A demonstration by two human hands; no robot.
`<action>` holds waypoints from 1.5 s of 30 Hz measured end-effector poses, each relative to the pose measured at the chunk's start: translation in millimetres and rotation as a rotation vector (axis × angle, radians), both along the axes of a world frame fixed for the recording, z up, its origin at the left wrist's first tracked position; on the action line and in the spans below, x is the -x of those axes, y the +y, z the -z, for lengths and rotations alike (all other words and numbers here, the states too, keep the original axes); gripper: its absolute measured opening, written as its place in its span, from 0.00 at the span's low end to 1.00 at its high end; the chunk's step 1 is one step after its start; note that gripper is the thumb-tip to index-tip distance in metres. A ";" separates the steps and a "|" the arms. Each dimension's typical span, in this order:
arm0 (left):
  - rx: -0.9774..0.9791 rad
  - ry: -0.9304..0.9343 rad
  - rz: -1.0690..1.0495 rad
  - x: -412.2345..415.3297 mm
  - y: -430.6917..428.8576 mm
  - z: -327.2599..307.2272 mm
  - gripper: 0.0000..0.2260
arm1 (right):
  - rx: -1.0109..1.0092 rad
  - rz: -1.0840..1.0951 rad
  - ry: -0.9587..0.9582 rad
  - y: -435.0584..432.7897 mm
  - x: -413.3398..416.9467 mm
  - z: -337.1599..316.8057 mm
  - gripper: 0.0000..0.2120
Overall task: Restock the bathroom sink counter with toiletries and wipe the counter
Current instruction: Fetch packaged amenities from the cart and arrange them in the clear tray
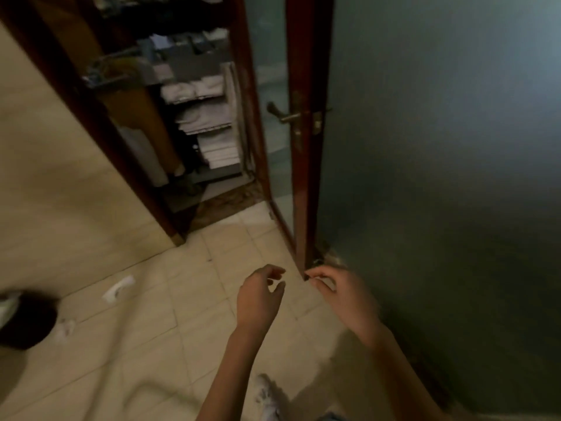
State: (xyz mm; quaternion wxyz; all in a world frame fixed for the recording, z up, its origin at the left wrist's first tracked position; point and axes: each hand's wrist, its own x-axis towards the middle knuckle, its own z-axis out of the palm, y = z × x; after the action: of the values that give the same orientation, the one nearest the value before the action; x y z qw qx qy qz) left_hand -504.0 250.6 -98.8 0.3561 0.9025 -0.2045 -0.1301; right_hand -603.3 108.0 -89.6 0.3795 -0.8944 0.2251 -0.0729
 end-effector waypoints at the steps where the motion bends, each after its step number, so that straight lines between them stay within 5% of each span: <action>1: 0.013 -0.008 -0.042 -16.6 12.2 -2.3 0.10 | 0.020 -0.045 -0.011 8.6 -19.8 -4.7 0.10; 17: 0.027 -0.109 -0.341 -192.2 146.6 -10.4 0.11 | 0.077 -0.378 -0.095 118.0 -260.8 -4.7 0.10; 40: -0.001 -0.317 -0.191 -564.4 38.1 -54.0 0.07 | 0.020 -0.270 -0.267 16.2 -635.3 -37.0 0.09; 45: 0.015 -0.219 -0.202 -618.0 19.6 -37.5 0.09 | -0.011 -0.250 -0.218 -12.2 -688.1 -20.2 0.09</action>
State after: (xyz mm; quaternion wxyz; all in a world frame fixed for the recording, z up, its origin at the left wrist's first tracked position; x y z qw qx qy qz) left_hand 113.9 270.1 -61.3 0.3498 0.9245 -0.1511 0.0073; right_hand 84.8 95.7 -69.4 0.4127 -0.9002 0.0697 -0.1207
